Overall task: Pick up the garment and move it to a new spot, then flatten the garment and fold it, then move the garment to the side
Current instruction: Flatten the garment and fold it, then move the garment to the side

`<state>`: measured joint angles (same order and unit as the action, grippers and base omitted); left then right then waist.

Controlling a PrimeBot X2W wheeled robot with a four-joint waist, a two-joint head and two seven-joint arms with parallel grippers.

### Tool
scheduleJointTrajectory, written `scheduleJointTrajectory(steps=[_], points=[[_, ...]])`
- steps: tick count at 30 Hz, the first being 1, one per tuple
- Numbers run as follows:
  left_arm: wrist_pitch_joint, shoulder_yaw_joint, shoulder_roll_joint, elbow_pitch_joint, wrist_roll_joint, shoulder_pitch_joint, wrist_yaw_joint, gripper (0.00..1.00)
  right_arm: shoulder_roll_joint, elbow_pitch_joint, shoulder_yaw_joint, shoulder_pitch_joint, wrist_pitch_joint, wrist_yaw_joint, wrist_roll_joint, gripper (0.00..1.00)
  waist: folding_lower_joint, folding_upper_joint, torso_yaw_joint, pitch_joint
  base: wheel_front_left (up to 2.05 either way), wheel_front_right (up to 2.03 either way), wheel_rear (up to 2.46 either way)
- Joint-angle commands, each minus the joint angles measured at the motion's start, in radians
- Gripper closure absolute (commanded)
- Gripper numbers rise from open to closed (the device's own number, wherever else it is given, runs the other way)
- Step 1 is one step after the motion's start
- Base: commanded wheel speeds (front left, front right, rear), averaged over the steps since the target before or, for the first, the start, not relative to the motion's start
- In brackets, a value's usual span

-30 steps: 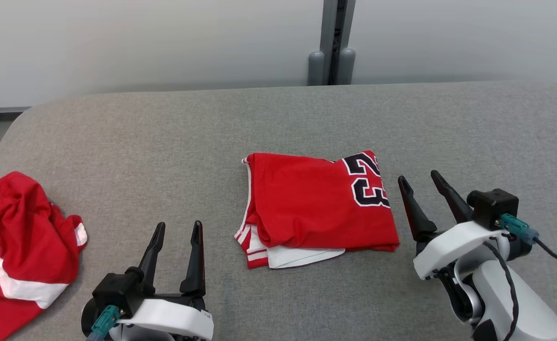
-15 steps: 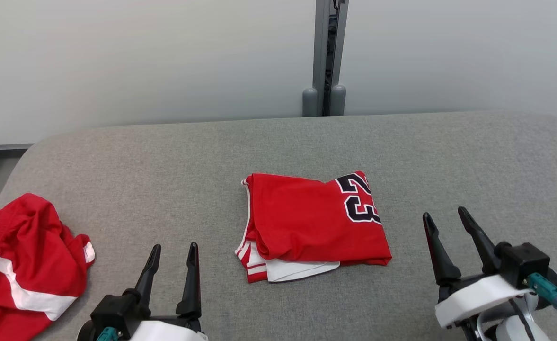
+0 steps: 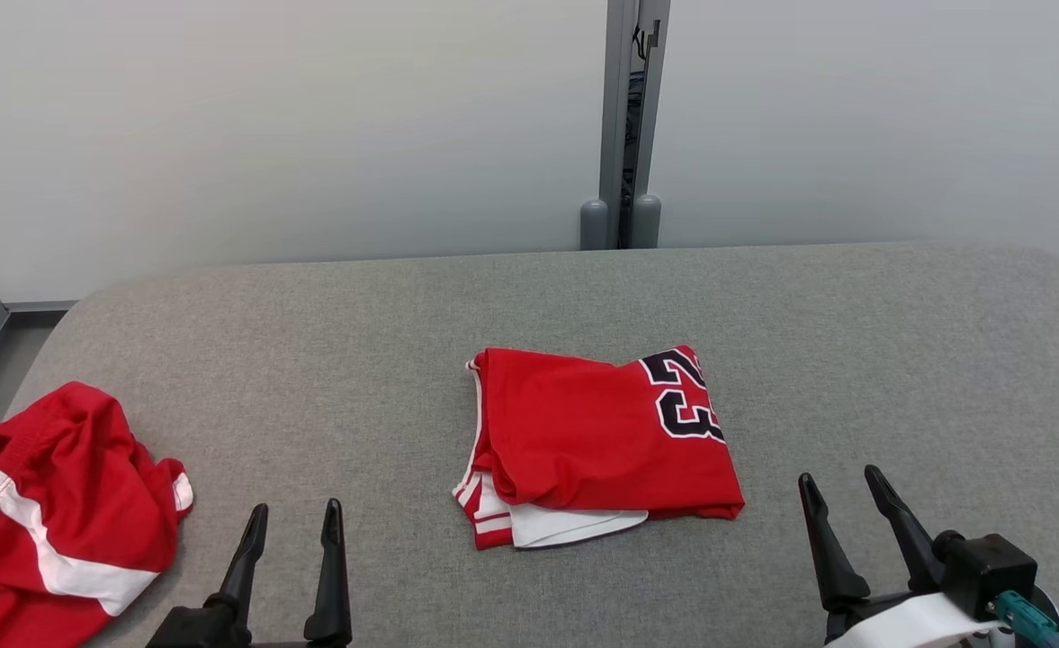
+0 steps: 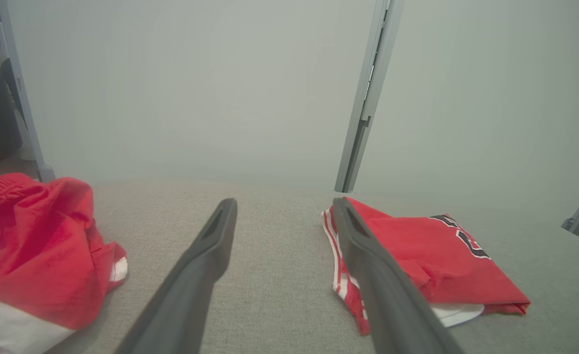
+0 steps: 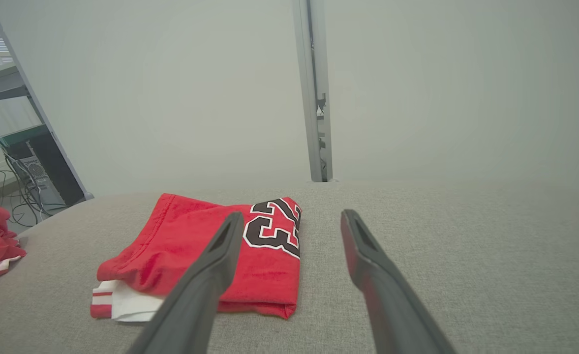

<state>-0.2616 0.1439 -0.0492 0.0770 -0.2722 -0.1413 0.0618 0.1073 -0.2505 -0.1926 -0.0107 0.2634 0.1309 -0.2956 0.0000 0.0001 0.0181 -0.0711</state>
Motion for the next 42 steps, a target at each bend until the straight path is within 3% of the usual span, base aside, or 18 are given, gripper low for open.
scheduleJointTrajectory(steps=[1,23,30,35,42], points=[[-0.005,-0.006,-0.003,-0.004,0.010,-0.012,0.001,0.00,0.004,-0.005,0.009,0.007,0.001,0.000,-0.001,0.00,0.0000,-0.0001,0.001,-0.002,0.00,0.00,0.00],[-0.005,0.005,-0.003,0.022,0.032,-0.010,-0.013,0.00,-0.010,-0.054,-0.013,-0.006,0.001,0.000,-0.058,0.00,0.0000,-0.0001,0.039,-0.010,0.00,0.00,0.00],[-0.005,0.016,-0.003,0.024,0.039,0.007,-0.020,0.00,-0.010,-0.121,-0.015,-0.073,0.001,0.000,-0.200,0.00,0.0000,-0.0001,0.077,0.015,0.00,0.00,0.00],[-0.005,0.030,-0.003,0.033,0.046,0.019,-0.024,0.00,-0.011,-0.237,-0.006,-0.161,0.001,0.000,-0.348,0.00,0.0000,-0.0001,0.114,0.043,0.00,0.00,0.00],[-0.005,0.043,-0.003,0.040,0.038,0.041,-0.011,0.00,0.040,-0.388,-0.057,-0.281,0.001,0.000,-0.514,0.00,0.0000,-0.0001,0.155,0.078,0.00,0.00,0.00]])
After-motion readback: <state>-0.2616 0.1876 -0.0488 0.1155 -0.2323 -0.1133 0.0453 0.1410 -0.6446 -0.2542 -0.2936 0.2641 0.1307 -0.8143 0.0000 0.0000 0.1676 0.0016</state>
